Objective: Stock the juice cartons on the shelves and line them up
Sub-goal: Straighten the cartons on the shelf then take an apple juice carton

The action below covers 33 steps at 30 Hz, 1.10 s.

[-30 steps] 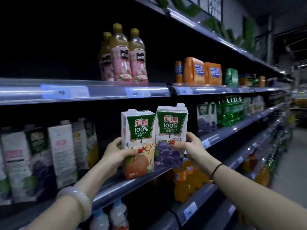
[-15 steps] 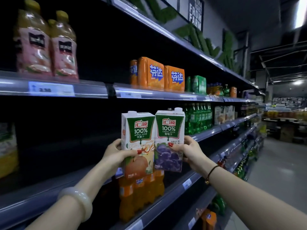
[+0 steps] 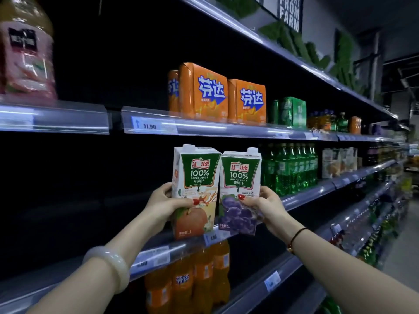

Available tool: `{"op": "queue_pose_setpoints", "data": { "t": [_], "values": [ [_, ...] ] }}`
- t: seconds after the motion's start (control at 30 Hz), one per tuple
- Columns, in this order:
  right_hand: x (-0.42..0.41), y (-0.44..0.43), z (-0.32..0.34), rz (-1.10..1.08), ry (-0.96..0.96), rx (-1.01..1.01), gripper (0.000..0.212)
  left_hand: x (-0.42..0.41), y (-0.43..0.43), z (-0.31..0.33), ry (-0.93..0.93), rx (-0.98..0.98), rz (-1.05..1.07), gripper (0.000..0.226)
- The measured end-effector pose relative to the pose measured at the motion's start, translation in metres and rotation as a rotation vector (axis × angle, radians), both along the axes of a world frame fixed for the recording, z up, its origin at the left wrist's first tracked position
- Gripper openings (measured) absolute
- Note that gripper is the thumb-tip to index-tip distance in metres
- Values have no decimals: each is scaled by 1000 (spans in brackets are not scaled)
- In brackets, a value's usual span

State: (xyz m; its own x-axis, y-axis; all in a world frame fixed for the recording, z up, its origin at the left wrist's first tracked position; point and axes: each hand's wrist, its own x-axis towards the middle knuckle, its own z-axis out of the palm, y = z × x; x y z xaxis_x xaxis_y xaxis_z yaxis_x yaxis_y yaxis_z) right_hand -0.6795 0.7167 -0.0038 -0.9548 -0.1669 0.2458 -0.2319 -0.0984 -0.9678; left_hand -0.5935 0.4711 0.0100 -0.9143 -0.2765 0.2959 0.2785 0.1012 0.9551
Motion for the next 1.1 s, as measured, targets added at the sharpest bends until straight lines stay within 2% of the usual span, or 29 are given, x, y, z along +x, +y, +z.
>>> {"op": "queue_pose_setpoints", "data": {
  "t": [0.17,0.4,0.57,0.8,0.93,1.0,1.1],
  "values": [
    [-48,-20,7,36,46,7,55,-29,-19,0,5,41,89,48],
    [-105,-54,7,106,89,31,56,-39,-39,2,-8,42,185,48],
    [-137,-73,-7,155,58,84,66,-41,-43,0,-7,73,256,46],
    [-167,-75,-13,196,35,179,54,-44,-42,-11,-32,100,320,51],
    [-166,-71,-14,220,16,242,80,-46,-35,-16,-47,114,316,52],
    [-163,-68,-14,230,13,262,77,-48,-29,-17,-56,117,295,53],
    [-153,-58,-13,207,26,428,57,-52,-20,-17,-61,107,273,51]
  ]
}}
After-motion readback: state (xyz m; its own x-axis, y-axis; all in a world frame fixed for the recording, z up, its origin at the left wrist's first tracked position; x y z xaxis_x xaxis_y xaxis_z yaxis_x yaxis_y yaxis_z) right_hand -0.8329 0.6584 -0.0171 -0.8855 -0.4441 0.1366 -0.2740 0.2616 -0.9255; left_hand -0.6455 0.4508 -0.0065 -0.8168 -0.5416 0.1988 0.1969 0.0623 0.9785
